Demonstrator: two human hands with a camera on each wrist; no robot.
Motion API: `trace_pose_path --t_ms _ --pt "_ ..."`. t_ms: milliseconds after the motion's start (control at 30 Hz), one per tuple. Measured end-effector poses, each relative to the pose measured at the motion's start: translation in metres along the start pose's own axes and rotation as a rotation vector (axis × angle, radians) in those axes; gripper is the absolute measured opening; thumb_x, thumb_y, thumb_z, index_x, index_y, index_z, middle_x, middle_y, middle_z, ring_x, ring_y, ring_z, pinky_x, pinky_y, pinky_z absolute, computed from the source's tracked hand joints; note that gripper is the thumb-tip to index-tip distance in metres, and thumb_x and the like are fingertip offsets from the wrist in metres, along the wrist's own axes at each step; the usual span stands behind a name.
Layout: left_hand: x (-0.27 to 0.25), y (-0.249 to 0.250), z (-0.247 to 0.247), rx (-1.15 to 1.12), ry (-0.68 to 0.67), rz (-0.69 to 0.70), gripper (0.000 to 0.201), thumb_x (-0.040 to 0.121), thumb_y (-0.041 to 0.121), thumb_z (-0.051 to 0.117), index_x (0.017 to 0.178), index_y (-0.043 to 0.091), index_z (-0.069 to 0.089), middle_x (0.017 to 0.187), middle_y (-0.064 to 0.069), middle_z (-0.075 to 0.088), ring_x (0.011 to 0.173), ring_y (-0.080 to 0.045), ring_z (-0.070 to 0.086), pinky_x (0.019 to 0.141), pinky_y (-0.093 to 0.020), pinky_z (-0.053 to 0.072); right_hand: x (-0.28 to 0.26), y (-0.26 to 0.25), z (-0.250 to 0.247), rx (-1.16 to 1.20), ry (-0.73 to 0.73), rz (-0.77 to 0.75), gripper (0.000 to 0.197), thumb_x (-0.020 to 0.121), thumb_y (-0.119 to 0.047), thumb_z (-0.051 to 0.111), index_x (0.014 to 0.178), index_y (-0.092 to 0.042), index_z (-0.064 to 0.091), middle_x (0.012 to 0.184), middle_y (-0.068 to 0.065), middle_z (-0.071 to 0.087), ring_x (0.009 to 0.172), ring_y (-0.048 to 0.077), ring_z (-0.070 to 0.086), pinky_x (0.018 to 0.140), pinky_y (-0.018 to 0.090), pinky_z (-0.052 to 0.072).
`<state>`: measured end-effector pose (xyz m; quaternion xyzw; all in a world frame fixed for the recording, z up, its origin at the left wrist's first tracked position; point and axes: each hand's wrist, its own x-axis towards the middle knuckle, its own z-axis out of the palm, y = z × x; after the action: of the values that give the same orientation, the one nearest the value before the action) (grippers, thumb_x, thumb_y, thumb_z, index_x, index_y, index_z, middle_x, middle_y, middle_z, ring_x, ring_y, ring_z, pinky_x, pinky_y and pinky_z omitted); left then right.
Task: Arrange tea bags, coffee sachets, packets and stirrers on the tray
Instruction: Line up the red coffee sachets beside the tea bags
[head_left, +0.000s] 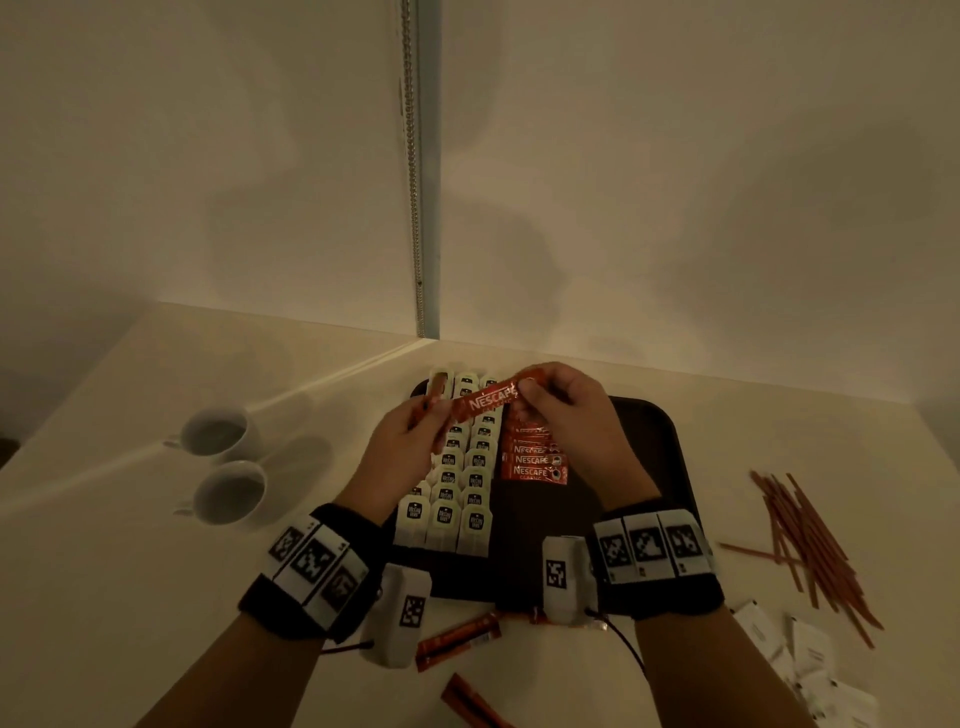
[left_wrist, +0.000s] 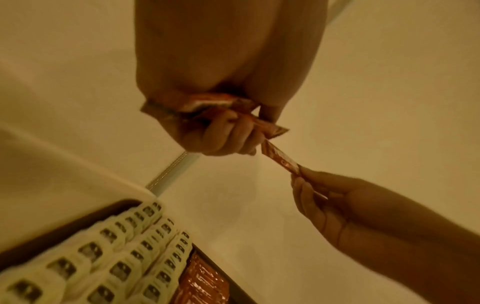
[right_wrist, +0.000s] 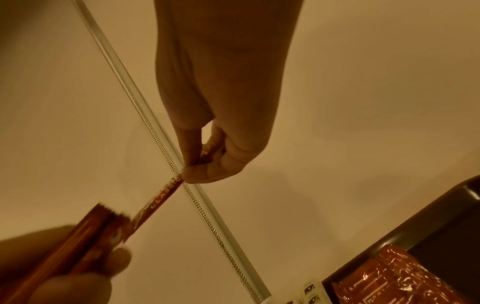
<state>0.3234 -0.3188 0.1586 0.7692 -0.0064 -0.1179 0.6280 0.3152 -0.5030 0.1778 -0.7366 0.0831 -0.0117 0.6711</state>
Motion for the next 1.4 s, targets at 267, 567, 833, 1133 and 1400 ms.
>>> trace_pose_path --t_ms 267,567,833,1133,1400 --pt "-0.004 0.009 -0.005 -0.530 -0.143 -0.204 0.049 0.057 0.045 0.073 0.090 0.014 0.055 0.056 0.004 0.034 0.035 -0.004 0.025 0.033 -0.016 0.021 -0.015 0.003 0.000 0.136 -0.034 0.006 0.016 0.092 -0.006 0.053 0.098 -0.014 0.066 0.093 0.009 0.065 0.076 0.012 0.064 0.075 0.024 0.053" --pt "-0.002 0.019 0.006 -0.125 0.158 0.109 0.007 0.077 0.021 0.076 0.075 0.019 0.069 0.060 0.004 0.066 0.040 -0.007 0.050 0.043 -0.019 0.041 -0.021 0.007 0.008 0.128 -0.057 -0.047 0.014 0.087 -0.004 0.060 0.100 -0.008 0.064 0.089 0.010 0.067 0.075 0.013 0.065 0.073 0.024 0.056" --pt "-0.001 0.024 0.007 -0.001 0.218 0.167 0.011 0.076 0.023 0.078 0.079 0.016 0.069 0.066 0.003 0.066 0.040 0.000 0.053 0.044 -0.011 0.042 -0.021 0.019 0.014 0.350 -0.077 0.112 0.017 0.088 -0.005 0.056 0.104 -0.008 0.063 0.093 0.008 0.065 0.074 0.008 0.065 0.068 0.018 0.054" --pt "-0.002 0.017 0.010 -0.028 0.184 0.101 0.006 0.080 0.026 0.073 0.078 0.022 0.069 0.072 0.000 0.072 0.041 -0.008 0.054 0.051 -0.023 0.050 -0.019 0.019 0.007 0.506 -0.083 0.152 0.022 0.092 0.000 0.048 0.107 -0.004 0.063 0.100 0.007 0.067 0.086 0.014 0.069 0.075 0.019 0.056" --pt "0.006 0.007 0.001 -0.366 0.145 -0.171 0.012 0.089 0.023 0.063 0.085 0.012 0.060 0.053 0.002 0.043 0.035 -0.008 0.033 0.034 -0.018 0.028 -0.007 0.029 -0.020 -0.114 0.046 -0.008 0.016 0.087 -0.010 0.061 0.089 -0.026 0.064 0.098 -0.001 0.068 0.092 0.019 0.065 0.079 0.032 0.056"
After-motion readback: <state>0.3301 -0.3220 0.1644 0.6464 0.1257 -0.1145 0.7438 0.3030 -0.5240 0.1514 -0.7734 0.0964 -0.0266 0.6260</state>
